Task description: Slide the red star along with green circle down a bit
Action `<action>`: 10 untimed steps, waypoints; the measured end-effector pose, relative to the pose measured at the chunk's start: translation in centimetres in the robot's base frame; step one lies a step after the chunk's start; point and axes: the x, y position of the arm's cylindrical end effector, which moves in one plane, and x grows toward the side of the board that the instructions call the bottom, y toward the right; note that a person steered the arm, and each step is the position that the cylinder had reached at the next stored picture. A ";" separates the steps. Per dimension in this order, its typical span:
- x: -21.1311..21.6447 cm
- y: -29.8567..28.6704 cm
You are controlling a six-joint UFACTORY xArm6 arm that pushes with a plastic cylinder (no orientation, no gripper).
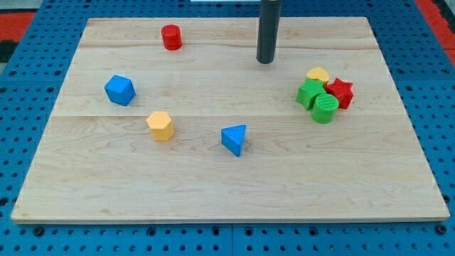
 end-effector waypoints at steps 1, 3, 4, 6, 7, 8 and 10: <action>0.0 0.1; 0.0 7.3; 0.0 11.8; 5.1 15.9; 5.7 17.1; 6.6 16.7; 9.6 10.5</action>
